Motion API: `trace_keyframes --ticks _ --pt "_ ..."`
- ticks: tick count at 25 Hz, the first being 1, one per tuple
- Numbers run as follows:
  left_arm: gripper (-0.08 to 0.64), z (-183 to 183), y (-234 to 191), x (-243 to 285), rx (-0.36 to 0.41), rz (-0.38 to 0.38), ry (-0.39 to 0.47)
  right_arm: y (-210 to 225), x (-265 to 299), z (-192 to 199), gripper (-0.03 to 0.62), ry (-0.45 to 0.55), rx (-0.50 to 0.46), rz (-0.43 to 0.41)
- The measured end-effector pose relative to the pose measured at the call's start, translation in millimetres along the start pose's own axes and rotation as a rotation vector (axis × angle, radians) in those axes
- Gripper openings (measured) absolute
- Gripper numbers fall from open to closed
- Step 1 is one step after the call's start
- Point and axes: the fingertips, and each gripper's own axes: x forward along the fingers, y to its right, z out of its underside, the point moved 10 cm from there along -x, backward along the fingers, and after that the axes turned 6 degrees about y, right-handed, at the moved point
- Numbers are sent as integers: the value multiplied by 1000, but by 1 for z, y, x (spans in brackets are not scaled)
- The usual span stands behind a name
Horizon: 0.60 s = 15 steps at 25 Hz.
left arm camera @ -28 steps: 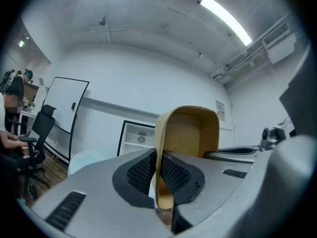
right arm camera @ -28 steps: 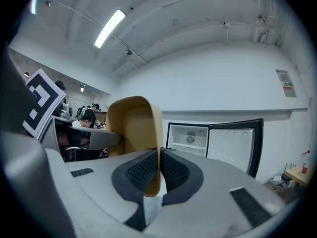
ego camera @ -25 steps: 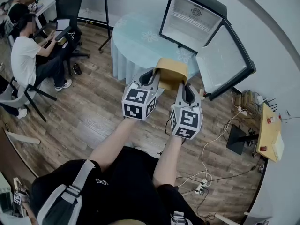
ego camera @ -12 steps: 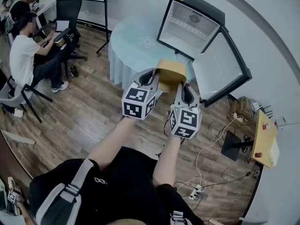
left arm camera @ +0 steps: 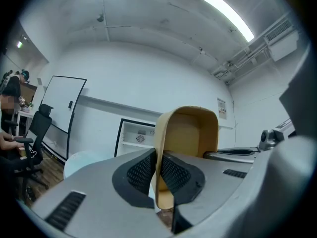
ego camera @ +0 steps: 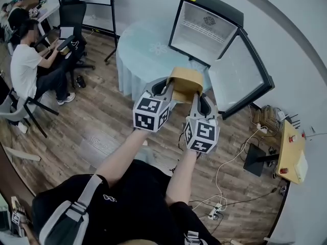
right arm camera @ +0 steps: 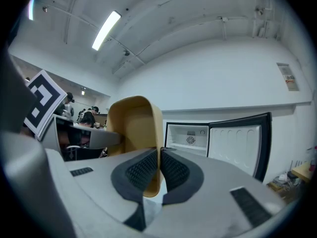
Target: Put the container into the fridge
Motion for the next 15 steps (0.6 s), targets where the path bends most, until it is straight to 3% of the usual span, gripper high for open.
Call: trace_keyframes --ticks 11,15 --pt "18 -8 -10 73 1 54 80 40 54 -6 23 57 -65 28" --pt "18 1 -19 115 -36 67 69 62 88 -3 23 38 -88 36"
